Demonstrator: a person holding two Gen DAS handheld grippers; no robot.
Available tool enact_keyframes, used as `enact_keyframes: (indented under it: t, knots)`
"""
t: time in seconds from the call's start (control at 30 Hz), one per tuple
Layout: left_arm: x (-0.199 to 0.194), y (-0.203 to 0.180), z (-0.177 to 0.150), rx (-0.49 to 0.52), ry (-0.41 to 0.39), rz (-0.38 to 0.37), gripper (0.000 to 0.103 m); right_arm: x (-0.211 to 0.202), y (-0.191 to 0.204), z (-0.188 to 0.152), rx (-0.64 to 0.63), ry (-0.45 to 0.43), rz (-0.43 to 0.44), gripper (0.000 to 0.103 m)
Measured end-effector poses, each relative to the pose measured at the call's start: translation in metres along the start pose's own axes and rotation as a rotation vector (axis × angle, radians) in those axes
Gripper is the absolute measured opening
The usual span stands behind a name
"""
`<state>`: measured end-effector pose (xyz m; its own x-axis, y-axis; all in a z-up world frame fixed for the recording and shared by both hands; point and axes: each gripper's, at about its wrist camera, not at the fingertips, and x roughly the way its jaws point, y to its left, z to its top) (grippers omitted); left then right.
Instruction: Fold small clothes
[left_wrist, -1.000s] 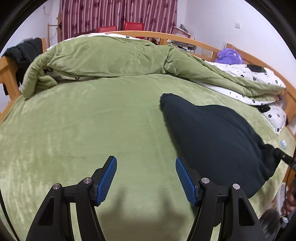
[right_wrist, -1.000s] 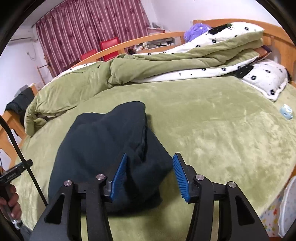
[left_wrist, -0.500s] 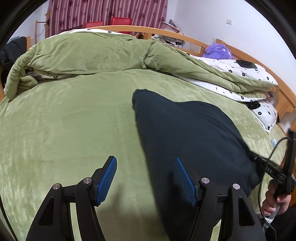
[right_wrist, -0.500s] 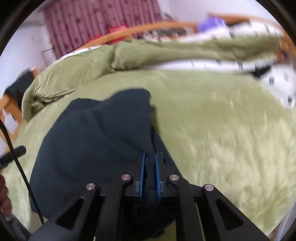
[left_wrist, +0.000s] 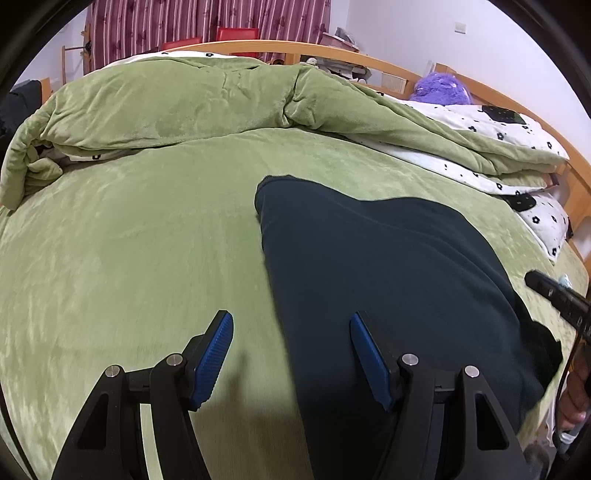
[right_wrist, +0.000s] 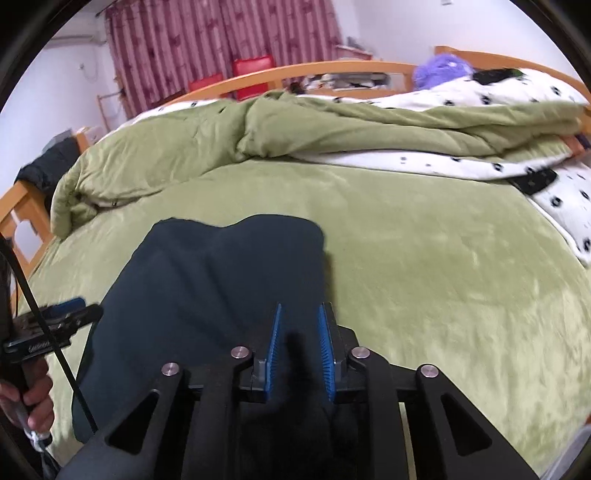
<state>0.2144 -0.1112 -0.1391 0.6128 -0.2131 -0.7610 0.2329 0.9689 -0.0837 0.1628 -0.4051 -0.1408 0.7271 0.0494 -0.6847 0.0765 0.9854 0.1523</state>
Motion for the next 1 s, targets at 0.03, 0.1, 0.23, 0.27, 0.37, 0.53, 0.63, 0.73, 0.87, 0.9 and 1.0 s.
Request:
enact_keyframes:
  t: [0.03,0.1,0.23,0.27,0.37,0.53,0.63,0.73,0.87,0.9,1.0]
  knots:
    - [0.005,0.001,0.004,0.0,-0.003,0.003,0.067,0.008,0.004,0.001,-0.016,0.015,0.003,0.02]
    - [0.011,0.002,0.011,0.003,-0.008,0.017,0.068,0.028,0.008,-0.007,-0.053,0.07,-0.035,0.02]
    - [0.03,0.005,0.023,0.002,0.0,0.029,0.068,0.057,-0.001,-0.026,-0.045,0.145,-0.094,0.017]
    - [0.033,0.005,0.024,0.003,0.002,0.03,0.068,0.056,-0.003,-0.028,-0.035,0.139,-0.087,0.017]
    - [0.041,0.004,0.025,0.015,0.0,0.035,0.068,0.057,-0.005,-0.028,-0.027,0.14,-0.089,0.017]
    - [0.044,0.003,0.025,0.016,0.0,0.037,0.068,0.059,-0.007,-0.028,-0.023,0.141,-0.098,0.023]
    - [0.043,0.003,0.026,0.015,0.005,0.039,0.067,0.058,-0.012,-0.026,0.004,0.147,-0.081,0.026]
    - [0.039,0.001,0.024,0.012,0.009,0.036,0.066,0.051,-0.014,-0.024,0.013,0.145,-0.076,0.027]
    - [0.03,-0.004,0.019,0.031,0.0,0.043,0.066,0.037,-0.017,-0.027,0.004,0.126,-0.104,0.028]
    - [0.027,-0.006,0.017,0.037,-0.004,0.047,0.066,0.033,-0.019,-0.03,0.003,0.126,-0.109,0.028]
    - [0.019,-0.009,0.013,0.037,-0.007,0.034,0.066,0.022,-0.025,-0.037,0.014,0.125,-0.1,0.028]
